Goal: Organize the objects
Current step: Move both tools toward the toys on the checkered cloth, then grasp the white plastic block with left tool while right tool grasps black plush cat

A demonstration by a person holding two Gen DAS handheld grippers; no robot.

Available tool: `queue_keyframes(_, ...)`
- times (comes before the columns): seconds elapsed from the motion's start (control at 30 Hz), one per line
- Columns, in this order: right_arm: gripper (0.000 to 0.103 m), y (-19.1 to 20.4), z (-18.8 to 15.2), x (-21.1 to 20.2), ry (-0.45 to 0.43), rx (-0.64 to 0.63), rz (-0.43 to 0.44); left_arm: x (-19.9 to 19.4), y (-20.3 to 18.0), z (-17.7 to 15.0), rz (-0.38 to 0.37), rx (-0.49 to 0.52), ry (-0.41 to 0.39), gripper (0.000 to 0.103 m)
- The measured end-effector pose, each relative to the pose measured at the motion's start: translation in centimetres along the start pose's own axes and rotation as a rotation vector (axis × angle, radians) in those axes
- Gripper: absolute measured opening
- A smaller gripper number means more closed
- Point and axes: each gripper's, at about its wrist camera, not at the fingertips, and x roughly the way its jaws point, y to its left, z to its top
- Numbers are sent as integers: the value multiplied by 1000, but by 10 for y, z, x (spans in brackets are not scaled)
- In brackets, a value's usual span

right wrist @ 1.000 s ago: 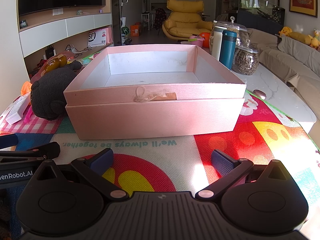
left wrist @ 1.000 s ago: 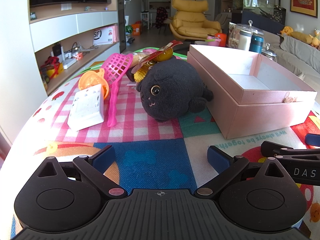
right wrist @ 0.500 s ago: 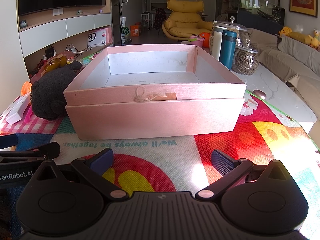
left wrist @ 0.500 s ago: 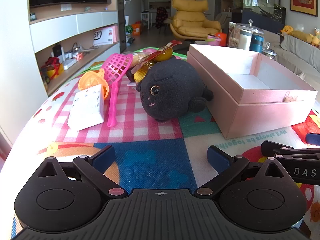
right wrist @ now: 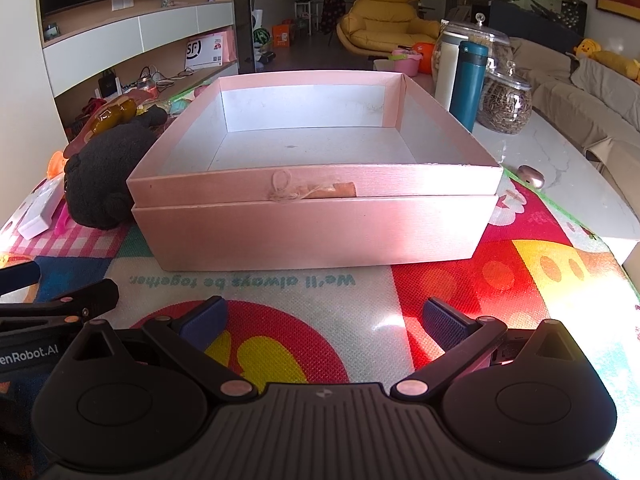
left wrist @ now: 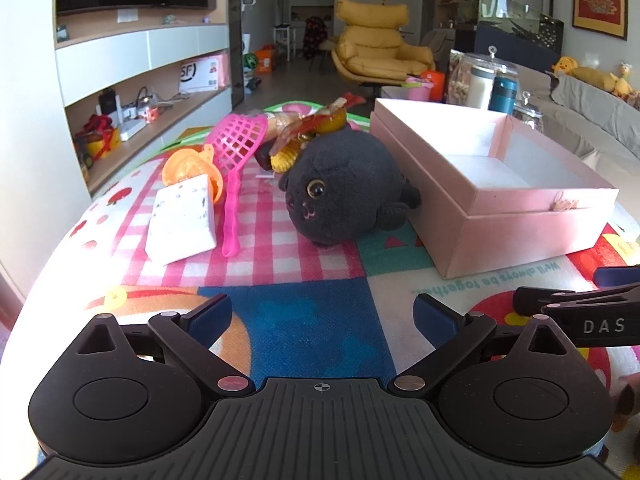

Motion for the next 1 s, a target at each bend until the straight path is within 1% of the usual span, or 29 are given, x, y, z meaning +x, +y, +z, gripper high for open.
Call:
queue_keyframes(0.03,103,-1,0,0,6,-1,8,-7,6,4,2,-3,-22,101)
queue_keyframes(0.1,103,0,1,0,20,-6,1,-16,21,17,31,-23,-64,101)
queue_keyframes(0.13,103,0,1,0,20,-3,-1,-16,30,24,48,-40,-70,101)
queue_keyframes(0.23,103,0,1,0,24,-6,1,-3,53,40,95,-64,-52,101)
queue_keyframes(0.3,103,-1,1,-1,21,-15,3,9,64,45,132,-69,-32,101)
queue_keyframes(0.33,103,-1,1,-1,20,-17,5,14,69,46,135,-76,-23,101)
queue_keyframes(0.47,103,-3,1,-1,16,-33,26,25,85,45,118,-79,-21,100)
queue_keyframes(0.57,103,-3,1,-2,14,-48,53,28,102,42,88,-120,-19,100)
queue_keyframes(0.63,103,1,-1,-6,4,-81,94,32,111,42,68,-156,-26,100)
queue_keyframes(0.73,103,11,-4,-17,-58,-141,117,39,115,42,57,-169,-16,100)
queue_keyframes(0.8,103,21,-6,-27,-132,-190,117,45,114,44,46,-171,-15,98)
queue_keyframes(0.87,103,30,-4,-37,-191,-215,120,49,112,46,46,-157,-15,93)
queue_keyframes(0.9,103,34,-1,-42,-221,-220,123,52,111,47,45,-152,-12,78)
queue_keyframes(0.93,103,38,3,-46,-250,-227,127,55,111,47,41,-147,-7,55)
queue_keyframes(1.0,103,48,14,-53,-291,-256,141,56,110,46,44,-140,-5,53)
